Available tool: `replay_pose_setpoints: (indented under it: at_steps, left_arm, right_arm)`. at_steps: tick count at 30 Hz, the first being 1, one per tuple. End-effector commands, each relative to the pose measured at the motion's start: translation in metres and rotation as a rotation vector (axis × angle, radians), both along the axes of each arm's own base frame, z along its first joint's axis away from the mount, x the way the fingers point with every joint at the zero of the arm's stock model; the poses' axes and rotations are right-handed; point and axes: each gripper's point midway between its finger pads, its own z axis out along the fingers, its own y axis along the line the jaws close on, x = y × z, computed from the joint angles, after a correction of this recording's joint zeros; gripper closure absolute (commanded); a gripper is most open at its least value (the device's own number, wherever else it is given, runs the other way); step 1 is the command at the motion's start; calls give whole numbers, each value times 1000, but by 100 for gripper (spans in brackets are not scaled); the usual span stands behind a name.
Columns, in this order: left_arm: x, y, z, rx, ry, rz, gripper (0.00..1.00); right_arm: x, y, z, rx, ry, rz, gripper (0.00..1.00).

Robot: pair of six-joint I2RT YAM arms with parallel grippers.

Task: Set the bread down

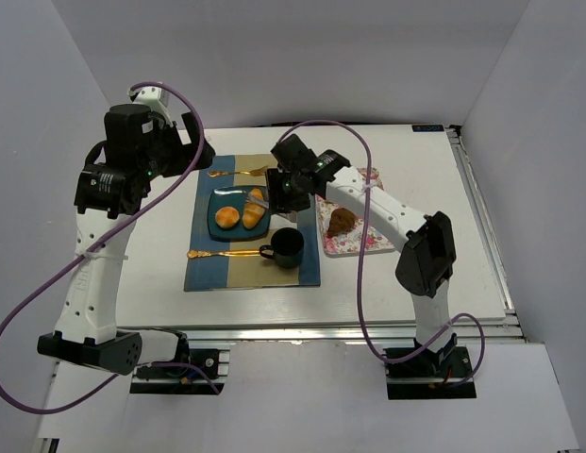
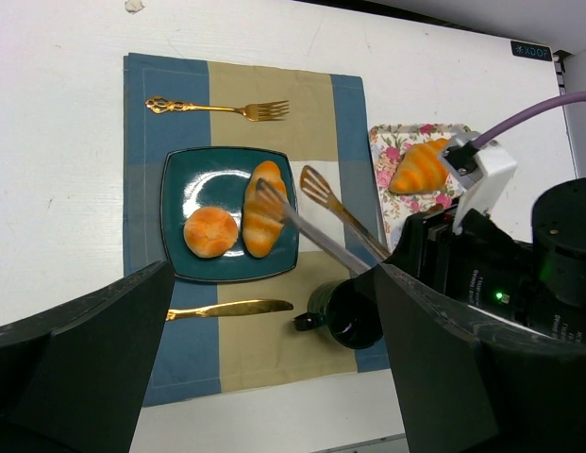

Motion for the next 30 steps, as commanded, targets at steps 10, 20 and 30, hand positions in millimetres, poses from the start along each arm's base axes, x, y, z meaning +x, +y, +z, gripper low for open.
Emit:
replay_pose_setpoints:
  at_steps: [10,20,30]
  left_arm:
    - [-10,-1,14,-12,-39,-15,2]
    - [-10,-8,11,-36,-33,-39,2]
    - [-11,-12,10,-41,-26,-54,2]
  right_arm:
    - [28,-190,125,13,-350,-525,46]
    - [-31,-381,21,-154,-222,-851,46]
    - [-37,-405,-67,-220,-44,-889,46]
